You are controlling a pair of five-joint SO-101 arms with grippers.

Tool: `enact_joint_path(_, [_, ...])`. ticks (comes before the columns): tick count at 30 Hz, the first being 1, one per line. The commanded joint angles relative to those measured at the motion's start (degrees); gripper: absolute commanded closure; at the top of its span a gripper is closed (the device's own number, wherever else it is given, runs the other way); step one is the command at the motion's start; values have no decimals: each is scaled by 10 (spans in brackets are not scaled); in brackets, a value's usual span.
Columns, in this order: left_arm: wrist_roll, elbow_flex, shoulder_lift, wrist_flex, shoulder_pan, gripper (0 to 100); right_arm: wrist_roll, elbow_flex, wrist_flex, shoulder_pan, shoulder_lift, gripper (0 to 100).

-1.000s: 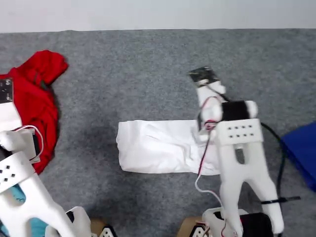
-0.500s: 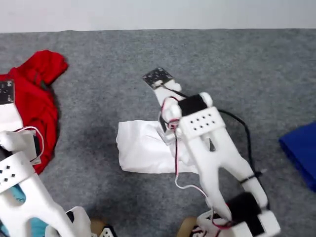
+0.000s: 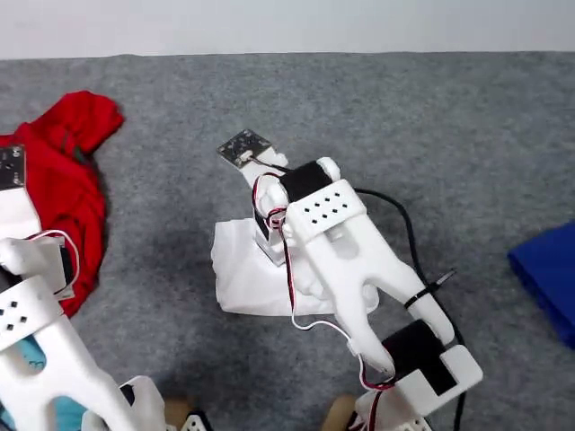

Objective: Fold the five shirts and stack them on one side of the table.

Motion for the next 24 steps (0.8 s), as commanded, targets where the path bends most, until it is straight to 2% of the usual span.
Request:
enact_joint_path(1, [-3, -2, -13, 4, 1, 998, -1, -31, 15, -8, -8, 989])
enact_joint_path(5, [-3, -2, -13, 4, 1, 998, -1, -31, 14, -21, -4, 989])
enact_joint_path(11, [-4, -2, -13, 4, 1, 998, -3, -29, 0, -78, -1, 989])
enact_joint_path(24, [-4, -2, -13, 4, -1, 998, -3, -123, -1, -85, 106, 989])
